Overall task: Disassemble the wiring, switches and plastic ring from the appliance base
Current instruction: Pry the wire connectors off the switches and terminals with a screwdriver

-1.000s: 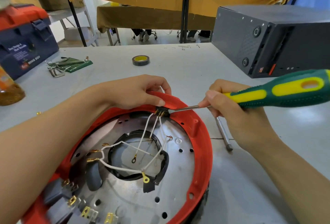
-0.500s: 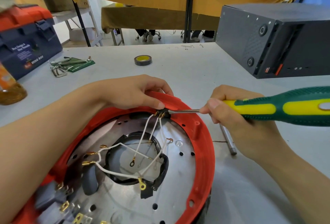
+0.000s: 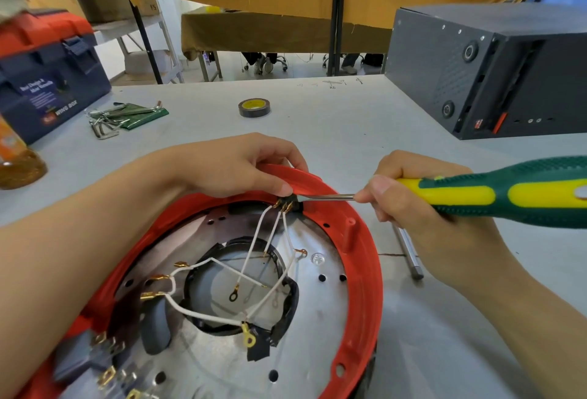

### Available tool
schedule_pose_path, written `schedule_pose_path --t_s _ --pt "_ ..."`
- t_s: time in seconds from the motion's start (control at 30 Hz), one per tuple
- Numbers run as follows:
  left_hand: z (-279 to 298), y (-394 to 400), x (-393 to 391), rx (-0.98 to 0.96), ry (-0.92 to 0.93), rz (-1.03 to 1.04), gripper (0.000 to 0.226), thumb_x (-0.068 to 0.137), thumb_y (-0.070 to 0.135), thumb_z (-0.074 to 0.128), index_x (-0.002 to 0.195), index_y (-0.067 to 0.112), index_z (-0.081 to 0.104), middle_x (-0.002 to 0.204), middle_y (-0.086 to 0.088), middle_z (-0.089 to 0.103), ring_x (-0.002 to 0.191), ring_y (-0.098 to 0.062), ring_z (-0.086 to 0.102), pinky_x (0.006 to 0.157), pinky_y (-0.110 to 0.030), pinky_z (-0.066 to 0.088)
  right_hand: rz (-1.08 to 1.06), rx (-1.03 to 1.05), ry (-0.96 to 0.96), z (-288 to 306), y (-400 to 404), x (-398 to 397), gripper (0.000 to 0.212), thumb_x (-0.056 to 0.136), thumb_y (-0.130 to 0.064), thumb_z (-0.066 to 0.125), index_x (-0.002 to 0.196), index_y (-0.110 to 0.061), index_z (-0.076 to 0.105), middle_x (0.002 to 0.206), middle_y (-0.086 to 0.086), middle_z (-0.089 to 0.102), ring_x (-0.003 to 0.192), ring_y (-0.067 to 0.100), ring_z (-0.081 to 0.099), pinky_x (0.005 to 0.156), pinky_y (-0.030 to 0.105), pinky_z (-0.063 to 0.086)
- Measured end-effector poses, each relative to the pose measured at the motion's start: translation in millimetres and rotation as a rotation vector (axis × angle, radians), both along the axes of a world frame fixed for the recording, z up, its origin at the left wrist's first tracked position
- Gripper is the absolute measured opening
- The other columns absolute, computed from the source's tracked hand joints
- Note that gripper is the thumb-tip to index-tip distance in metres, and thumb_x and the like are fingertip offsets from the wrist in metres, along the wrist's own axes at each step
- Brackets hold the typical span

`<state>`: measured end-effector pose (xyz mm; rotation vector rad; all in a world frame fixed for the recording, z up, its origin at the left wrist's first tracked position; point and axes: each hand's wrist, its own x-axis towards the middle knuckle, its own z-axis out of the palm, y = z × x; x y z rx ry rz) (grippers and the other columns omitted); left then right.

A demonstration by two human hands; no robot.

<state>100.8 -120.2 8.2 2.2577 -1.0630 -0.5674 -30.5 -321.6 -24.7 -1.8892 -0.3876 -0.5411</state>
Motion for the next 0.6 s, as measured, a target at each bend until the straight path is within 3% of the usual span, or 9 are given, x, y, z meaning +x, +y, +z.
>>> schedule_pose_path --t_s 0.2,0.47,0.6 --pt "1.3 0.1 -1.4 -0.006 0.003 0.007 0.022 0.089 0.012 0.063 0.105 0.027 0.062 0.087 0.01 0.07 0.078 -0.006 0.065 0.072 -0.011 0.045 -0.023 -0.003 0.008 2.2 0.4 -1.8 0.029 0.08 -0.043 0.051 0.064 -0.02 0.061 0.055 0.016 0.045 0.05 0.036 0.04 0.043 0.042 0.033" --pt "1.3 -0.3 -1.4 0.001 -0.006 0.006 0.021 0.089 0.014 0.064 0.104 0.029 0.062 0.088 0.01 0.07 0.08 -0.007 0.065 0.074 -0.014 0.045 -0.008 0.004 -0.003 2.3 0.6 -0.2 0.026 0.079 -0.042 0.05 0.062 -0.025 0.061 0.054 0.01 0.049 0.051 0.027 0.043 0.048 0.033 0.036" --pt "0.6 0.3 -0.4 0.017 -0.019 0.003 0.021 0.089 0.018 0.063 0.107 0.029 0.061 0.096 0.005 0.071 0.088 -0.013 0.067 0.086 -0.031 0.05 0.002 -0.015 0.005 3.0 2.2 -0.8 0.029 0.08 -0.041 0.051 0.061 -0.02 0.058 0.055 0.016 0.047 0.05 0.029 0.043 0.045 0.028 0.035"
